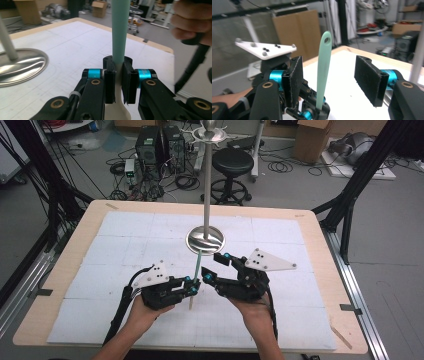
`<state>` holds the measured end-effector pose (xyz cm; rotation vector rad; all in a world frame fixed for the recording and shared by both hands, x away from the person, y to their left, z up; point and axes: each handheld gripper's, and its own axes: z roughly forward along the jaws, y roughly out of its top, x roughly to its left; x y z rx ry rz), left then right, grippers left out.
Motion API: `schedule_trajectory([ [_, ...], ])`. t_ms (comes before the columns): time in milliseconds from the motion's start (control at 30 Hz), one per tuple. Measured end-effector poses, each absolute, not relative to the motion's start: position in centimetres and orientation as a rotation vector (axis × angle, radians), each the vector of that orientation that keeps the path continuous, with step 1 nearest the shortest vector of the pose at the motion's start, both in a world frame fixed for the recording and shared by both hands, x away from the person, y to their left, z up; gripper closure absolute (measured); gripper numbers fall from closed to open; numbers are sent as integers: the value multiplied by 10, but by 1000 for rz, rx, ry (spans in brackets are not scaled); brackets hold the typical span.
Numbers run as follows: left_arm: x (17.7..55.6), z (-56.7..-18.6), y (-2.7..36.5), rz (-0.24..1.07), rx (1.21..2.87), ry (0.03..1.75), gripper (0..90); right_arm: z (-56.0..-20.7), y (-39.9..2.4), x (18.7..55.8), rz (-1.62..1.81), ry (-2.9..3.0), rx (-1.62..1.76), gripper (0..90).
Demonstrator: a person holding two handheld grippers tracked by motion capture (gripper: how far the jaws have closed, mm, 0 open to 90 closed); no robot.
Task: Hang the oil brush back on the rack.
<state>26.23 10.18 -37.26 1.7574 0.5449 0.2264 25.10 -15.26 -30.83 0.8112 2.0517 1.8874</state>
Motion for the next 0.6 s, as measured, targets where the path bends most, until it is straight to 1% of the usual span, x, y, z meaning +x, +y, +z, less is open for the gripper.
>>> schedule_trajectory([
  [100, 262, -372, 100, 264, 1760, 571, 821, -309, -144, 248, 1818, 2050, 873, 441],
  [267, 258, -371, 95, 317, 1766, 580, 821, -309, -131, 246, 1743, 2025, 914, 476],
  [600, 254, -372, 88, 391, 1791, 626, 819, -306, -120, 250, 1706, 2035, 982, 657],
])
